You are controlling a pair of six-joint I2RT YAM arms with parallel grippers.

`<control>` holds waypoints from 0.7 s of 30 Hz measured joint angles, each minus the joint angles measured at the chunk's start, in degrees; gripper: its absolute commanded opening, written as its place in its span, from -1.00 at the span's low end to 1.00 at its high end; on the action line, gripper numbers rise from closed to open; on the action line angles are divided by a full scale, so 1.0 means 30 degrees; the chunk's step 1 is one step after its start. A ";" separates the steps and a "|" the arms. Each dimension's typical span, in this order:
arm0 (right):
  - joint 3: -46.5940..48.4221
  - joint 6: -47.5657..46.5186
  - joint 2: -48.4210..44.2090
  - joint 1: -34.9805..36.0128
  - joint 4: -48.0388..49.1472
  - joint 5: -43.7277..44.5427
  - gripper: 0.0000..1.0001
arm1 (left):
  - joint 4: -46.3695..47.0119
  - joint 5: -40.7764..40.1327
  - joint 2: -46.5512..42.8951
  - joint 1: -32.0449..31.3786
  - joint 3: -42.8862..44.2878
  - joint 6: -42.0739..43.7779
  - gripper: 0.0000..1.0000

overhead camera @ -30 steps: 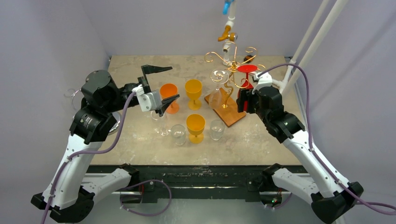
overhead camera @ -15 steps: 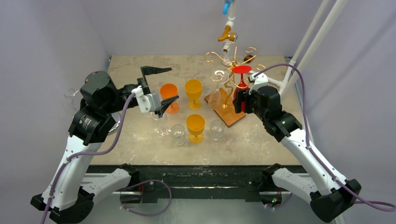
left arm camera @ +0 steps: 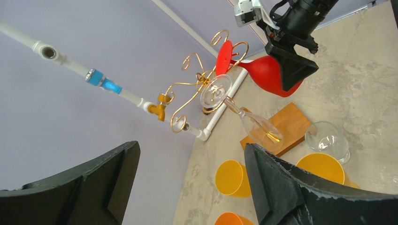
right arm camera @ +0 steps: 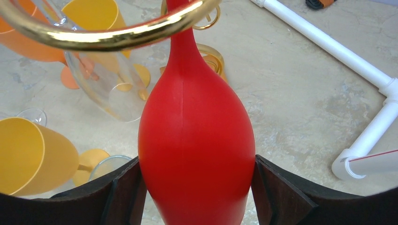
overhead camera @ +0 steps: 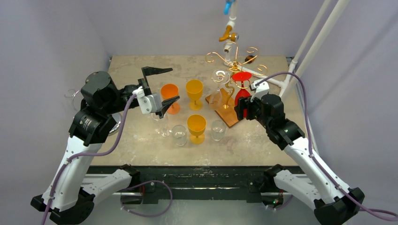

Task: Place the wine glass upside down on the wine glass rack
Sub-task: Turn the wine glass upside down at the wine rack.

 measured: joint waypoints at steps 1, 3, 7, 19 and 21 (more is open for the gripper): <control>-0.0044 -0.0066 -0.0109 0.0000 -0.0007 -0.0080 0.05 | 0.0000 0.0000 0.0000 0.0000 0.0000 0.0000 0.76; -0.0044 -0.0168 -0.0197 0.0000 0.0109 -0.0146 0.05 | 0.0000 0.0000 0.0000 0.0000 0.0000 0.0000 0.76; -0.0051 -0.0423 -0.0211 0.0000 0.0357 -0.0321 0.01 | 0.0000 0.0000 0.0000 0.0000 0.0000 0.0000 0.76; -0.1435 -0.0648 -0.0954 0.0000 0.1749 -0.1260 -0.03 | -0.0036 0.0000 0.0000 0.0000 0.0000 0.0160 0.76; -0.1690 -0.0641 -0.1384 0.0000 0.1894 -0.1290 -0.03 | -0.0066 -0.0007 0.0000 0.0000 0.0000 0.0189 0.76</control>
